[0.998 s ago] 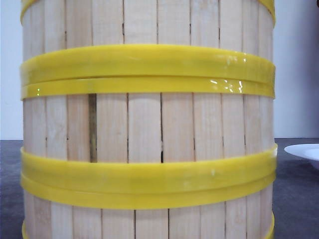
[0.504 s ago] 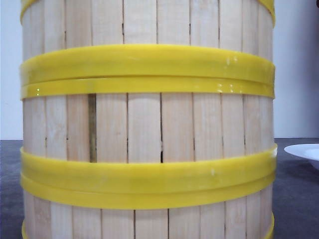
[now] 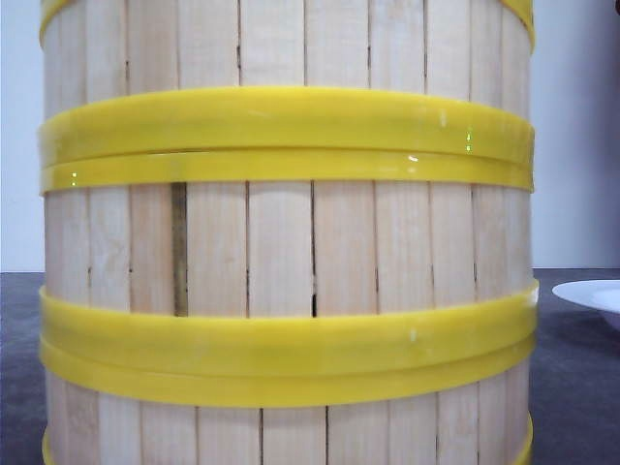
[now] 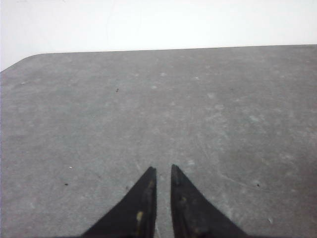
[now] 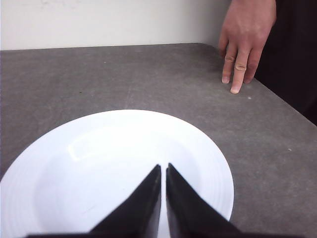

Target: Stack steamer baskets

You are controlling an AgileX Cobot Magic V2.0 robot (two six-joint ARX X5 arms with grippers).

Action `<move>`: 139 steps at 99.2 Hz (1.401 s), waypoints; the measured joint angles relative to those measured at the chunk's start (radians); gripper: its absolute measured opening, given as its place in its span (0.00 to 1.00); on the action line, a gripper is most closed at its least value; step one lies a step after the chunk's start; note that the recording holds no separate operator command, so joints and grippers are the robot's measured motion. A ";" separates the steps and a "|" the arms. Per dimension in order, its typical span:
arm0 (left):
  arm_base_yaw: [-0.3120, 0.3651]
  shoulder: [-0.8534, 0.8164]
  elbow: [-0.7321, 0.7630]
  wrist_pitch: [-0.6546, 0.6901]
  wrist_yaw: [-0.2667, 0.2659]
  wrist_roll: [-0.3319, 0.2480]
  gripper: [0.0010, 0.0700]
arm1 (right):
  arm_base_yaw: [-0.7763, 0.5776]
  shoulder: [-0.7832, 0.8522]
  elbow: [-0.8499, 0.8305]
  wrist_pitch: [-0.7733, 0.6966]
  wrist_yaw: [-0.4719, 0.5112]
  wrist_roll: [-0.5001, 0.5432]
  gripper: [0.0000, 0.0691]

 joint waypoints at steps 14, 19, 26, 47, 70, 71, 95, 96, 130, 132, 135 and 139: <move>0.000 0.000 0.000 0.000 0.000 0.000 0.02 | 0.000 0.000 0.000 0.002 0.000 -0.007 0.02; 0.000 0.000 0.000 0.000 0.000 0.000 0.02 | 0.000 0.000 -0.002 0.008 0.000 -0.007 0.02; 0.000 0.000 0.000 0.000 0.000 0.000 0.02 | 0.000 0.000 -0.004 0.018 0.000 -0.007 0.02; 0.000 0.000 0.000 0.000 0.000 0.000 0.02 | 0.000 0.000 -0.006 0.022 0.000 -0.007 0.02; 0.000 0.000 0.000 0.000 0.000 0.000 0.02 | 0.000 0.000 -0.006 0.022 0.000 -0.007 0.02; 0.000 0.000 0.000 0.000 0.000 0.000 0.02 | 0.000 0.000 -0.006 0.022 0.000 -0.007 0.02; 0.000 0.000 0.000 0.000 0.000 0.000 0.02 | 0.000 0.000 -0.006 0.022 0.000 -0.007 0.02; 0.000 0.000 0.000 0.000 0.000 0.000 0.02 | 0.000 0.000 -0.006 0.022 0.000 -0.007 0.02; 0.000 0.000 0.000 0.000 0.000 0.000 0.02 | 0.000 0.000 -0.006 0.022 0.000 -0.007 0.02; 0.000 0.000 0.000 0.000 0.000 0.000 0.02 | 0.000 0.000 -0.006 0.022 0.000 -0.007 0.02; 0.000 0.000 0.000 0.000 0.000 0.000 0.02 | 0.000 0.000 -0.006 0.022 0.000 -0.007 0.02; 0.000 0.000 0.000 0.000 0.000 0.000 0.02 | 0.000 0.000 -0.006 0.022 0.000 -0.007 0.02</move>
